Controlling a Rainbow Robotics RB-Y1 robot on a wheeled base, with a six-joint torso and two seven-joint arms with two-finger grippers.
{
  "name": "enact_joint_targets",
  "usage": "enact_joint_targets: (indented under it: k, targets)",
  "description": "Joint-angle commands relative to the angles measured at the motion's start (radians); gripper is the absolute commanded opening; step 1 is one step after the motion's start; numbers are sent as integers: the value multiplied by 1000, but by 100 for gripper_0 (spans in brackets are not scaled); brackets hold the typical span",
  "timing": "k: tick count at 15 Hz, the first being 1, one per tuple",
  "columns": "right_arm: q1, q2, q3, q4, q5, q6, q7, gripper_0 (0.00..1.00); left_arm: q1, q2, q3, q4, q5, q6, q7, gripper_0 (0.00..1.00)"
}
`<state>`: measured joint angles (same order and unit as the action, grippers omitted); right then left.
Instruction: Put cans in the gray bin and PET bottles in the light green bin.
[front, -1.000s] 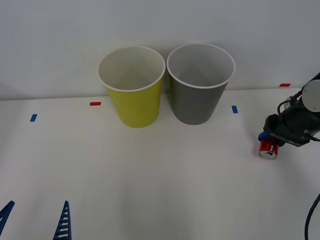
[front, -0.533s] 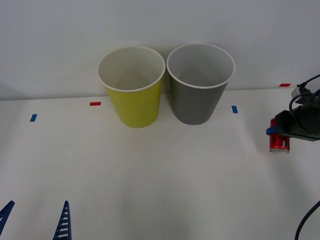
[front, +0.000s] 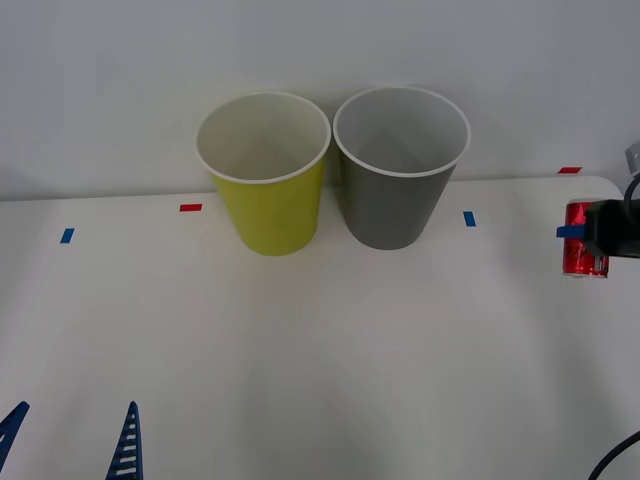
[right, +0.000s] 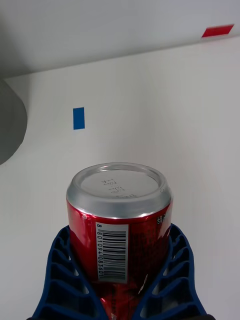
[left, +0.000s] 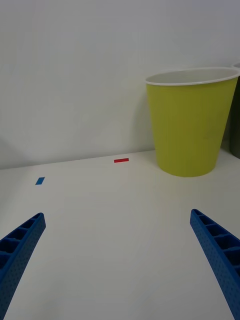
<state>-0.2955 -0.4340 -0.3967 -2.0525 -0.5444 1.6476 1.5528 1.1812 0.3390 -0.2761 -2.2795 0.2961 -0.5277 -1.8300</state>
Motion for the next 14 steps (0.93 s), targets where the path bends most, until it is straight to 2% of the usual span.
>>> enact_joint_targets:
  k: [1,3,5,9,14]
  targets:
    - [15,18,-64,-121,6,0,49,0,0,0,0,0,0,0,0,100]
    - [13,27,-68,-227,14,-15,32,0,0,0,0,0,0,0,0,100]
    - [12,67,-76,-305,4,-49,18,0,0,0,0,0,0,0,0,100]
    - [-47,129,-80,-367,3,-95,20,0,0,0,0,0,0,0,0,100]
    - [-125,155,6,-387,23,-218,20,0,0,0,0,0,0,0,0,100]
